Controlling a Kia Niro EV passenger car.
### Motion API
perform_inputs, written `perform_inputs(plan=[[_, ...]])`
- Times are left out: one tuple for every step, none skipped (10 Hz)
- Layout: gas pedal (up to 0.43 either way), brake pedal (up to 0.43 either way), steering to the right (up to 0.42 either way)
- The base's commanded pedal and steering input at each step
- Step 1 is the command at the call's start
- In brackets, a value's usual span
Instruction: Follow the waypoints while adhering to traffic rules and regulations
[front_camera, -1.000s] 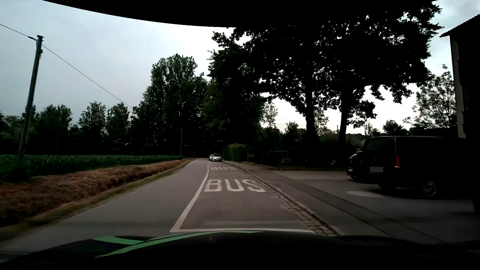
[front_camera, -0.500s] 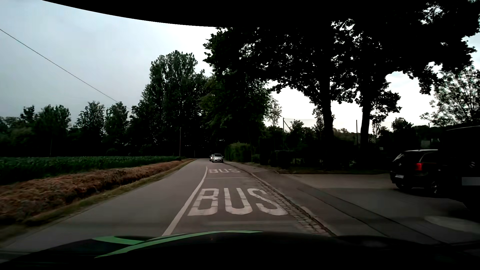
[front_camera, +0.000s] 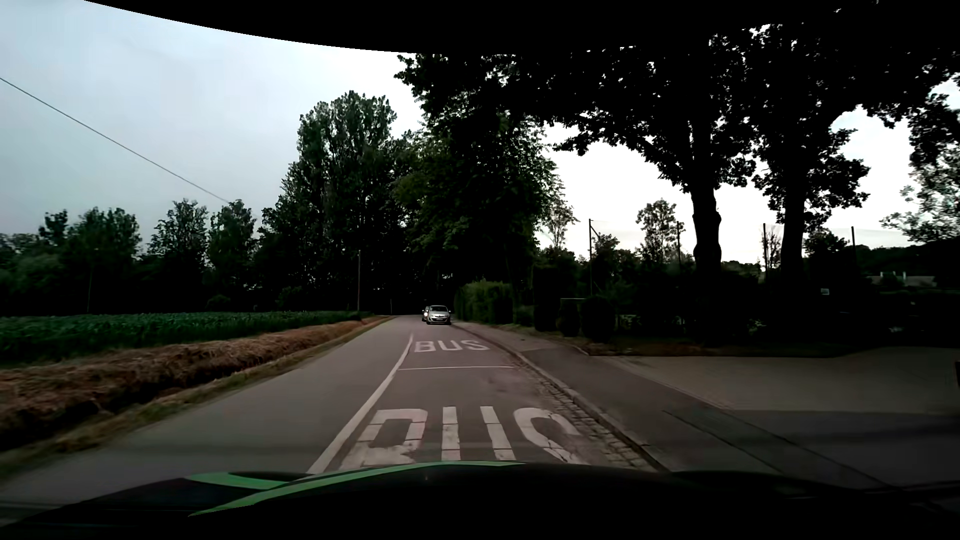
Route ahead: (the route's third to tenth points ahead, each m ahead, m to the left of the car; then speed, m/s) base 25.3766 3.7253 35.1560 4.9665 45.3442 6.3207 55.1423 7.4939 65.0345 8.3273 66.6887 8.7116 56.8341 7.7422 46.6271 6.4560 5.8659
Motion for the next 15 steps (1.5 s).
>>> perform_inputs(plan=[[0.0, 0.067, -0.014], [0.0, 0.085, -0.014], [0.0, 0.122, -0.014], [0.0, 0.146, -0.014], [0.0, 0.146, -0.014], [0.0, 0.177, -0.015], [0.0, 0.189, -0.015], [0.0, 0.201, -0.016], [0.0, 0.207, -0.017], [0.0, 0.213, -0.018], [0.0, 0.22, -0.017], [0.0, 0.226, -0.019], [0.0, 0.22, -0.023], [0.0, 0.226, -0.023], [0.0, 0.226, -0.023]])
